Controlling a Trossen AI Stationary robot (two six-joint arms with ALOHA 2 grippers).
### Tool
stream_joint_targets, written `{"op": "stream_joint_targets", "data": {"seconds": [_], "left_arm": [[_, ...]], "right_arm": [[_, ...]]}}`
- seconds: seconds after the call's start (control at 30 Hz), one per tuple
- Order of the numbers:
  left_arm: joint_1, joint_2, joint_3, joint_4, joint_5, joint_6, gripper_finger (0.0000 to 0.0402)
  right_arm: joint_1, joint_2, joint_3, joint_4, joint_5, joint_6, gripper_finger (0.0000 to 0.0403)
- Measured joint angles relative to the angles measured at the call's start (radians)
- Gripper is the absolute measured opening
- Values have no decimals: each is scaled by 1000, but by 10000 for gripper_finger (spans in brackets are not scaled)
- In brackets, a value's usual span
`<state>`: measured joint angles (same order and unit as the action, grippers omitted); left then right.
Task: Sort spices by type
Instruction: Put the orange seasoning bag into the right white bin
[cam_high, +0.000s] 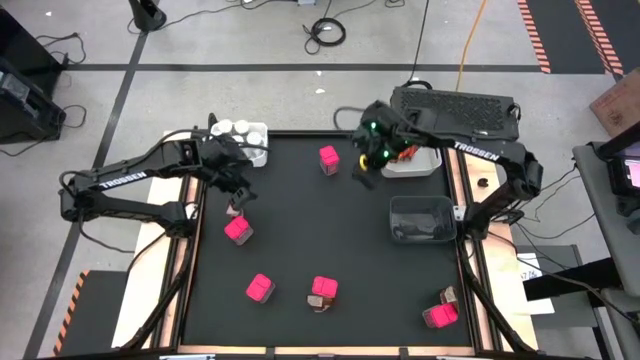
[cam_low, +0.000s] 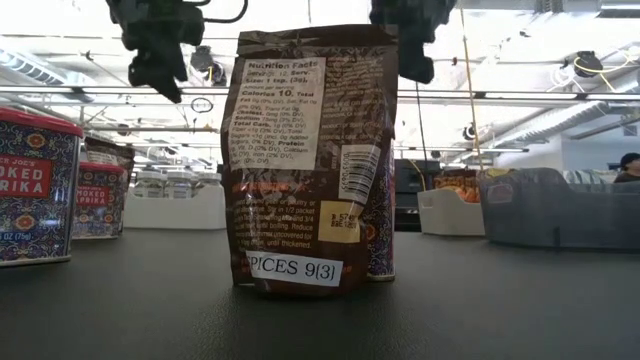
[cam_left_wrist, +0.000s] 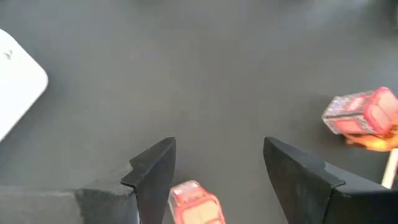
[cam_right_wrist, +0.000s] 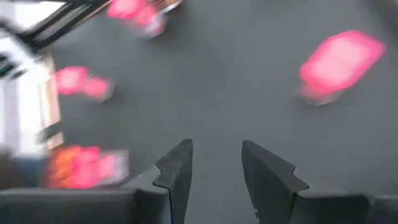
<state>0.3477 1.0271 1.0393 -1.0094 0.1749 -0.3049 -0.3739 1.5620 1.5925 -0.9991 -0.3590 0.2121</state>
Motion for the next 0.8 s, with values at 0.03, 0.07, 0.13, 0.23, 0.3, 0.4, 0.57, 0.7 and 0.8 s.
{"op": "stream_joint_targets", "data": {"seconds": [0.03, 0.07, 0.13, 0.23, 0.3, 0.4, 0.57, 0.7, 0.8], "left_arm": [[-6, 0, 0, 8, -13, 4, 247], [-10, 0, 0, 18, -20, 13, 247], [-13, 0, 0, 46, -23, 40, 247], [-15, 0, 0, 116, -24, 109, 247], [-15, 2, 0, 172, -24, 162, 247], [-15, 15, 0, 249, -14, 228, 247], [-15, 57, 0, 330, 64, 297, 247], [-20, 91, -1, 357, 146, 338, 247], [-24, 114, -1, 358, 168, 347, 247]], "right_arm": [[25, 0, 1, -18, -34, 30, 135], [51, 0, 7, -50, -63, 65, 135], [109, 2, 29, -109, -88, 131, 135], [203, 2, 68, -160, -87, 247, 135], [261, 2, 111, -199, -85, 332, 135], [344, 0, 176, -259, -45, 491, 135], [498, 0, 217, -366, 30, 761, 135], [612, 19, 191, -229, 143, 687, 135], [657, 63, 175, -116, 222, 503, 135]]}}
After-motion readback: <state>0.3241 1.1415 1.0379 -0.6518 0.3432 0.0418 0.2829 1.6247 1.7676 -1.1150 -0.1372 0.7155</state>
